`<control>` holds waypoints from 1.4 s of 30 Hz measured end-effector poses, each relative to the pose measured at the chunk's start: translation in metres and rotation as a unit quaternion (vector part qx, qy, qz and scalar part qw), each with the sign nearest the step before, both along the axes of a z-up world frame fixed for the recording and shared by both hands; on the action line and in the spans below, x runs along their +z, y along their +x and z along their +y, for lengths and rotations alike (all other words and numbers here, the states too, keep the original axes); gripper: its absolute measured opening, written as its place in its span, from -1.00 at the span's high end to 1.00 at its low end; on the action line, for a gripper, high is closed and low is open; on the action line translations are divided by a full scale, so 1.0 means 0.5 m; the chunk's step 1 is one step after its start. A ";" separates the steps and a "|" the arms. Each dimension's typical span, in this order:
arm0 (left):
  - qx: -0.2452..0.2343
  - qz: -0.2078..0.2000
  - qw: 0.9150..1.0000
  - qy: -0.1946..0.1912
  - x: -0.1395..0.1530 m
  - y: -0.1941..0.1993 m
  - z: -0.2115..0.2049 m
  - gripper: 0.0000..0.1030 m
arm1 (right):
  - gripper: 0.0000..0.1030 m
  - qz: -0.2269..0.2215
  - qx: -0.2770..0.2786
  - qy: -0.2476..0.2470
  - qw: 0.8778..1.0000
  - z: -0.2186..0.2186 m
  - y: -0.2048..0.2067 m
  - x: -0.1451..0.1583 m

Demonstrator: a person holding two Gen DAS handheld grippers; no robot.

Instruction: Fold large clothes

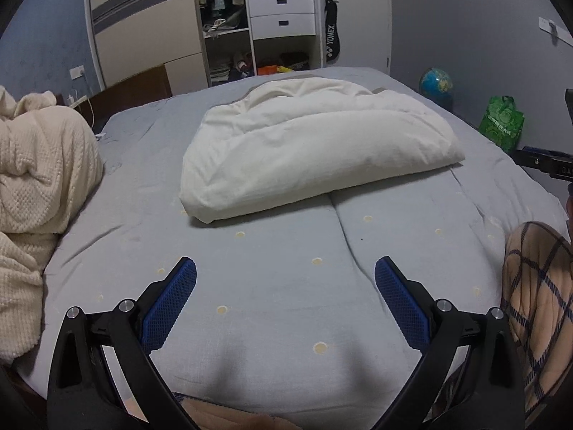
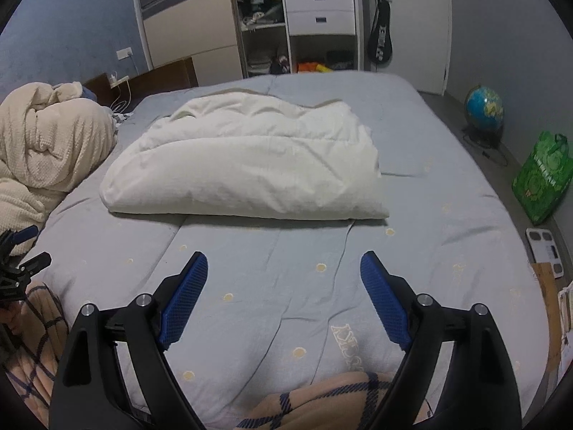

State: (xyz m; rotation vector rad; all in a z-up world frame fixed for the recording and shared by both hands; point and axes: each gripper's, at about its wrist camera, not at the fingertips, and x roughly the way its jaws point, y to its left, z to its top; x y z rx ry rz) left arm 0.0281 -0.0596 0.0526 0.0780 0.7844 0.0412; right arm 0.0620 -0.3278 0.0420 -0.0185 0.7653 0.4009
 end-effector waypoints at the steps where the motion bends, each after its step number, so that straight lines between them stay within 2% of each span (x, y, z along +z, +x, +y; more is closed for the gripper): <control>1: 0.000 0.001 1.000 0.002 0.000 -0.001 -0.003 -0.87 | -0.71 -0.004 0.000 0.001 1.000 0.000 -0.007 0.003; 6: 0.009 -0.003 1.000 -0.006 0.006 -0.011 0.000 -0.87 | -0.78 -0.005 0.007 0.020 1.000 -0.009 -0.030 0.010; 11: 0.027 -0.008 0.999 -0.018 0.007 -0.017 0.017 -0.87 | -0.78 -0.030 0.000 0.025 0.999 -0.014 -0.053 0.028; 21: 0.028 -0.007 1.000 -0.008 0.000 -0.017 0.016 -0.87 | -0.80 -0.045 0.035 -0.011 0.998 0.029 -0.069 0.032; 42: 0.034 0.008 0.999 -0.014 -0.014 -0.006 0.030 -0.87 | -0.80 -0.022 0.038 -0.014 0.999 0.039 -0.054 0.009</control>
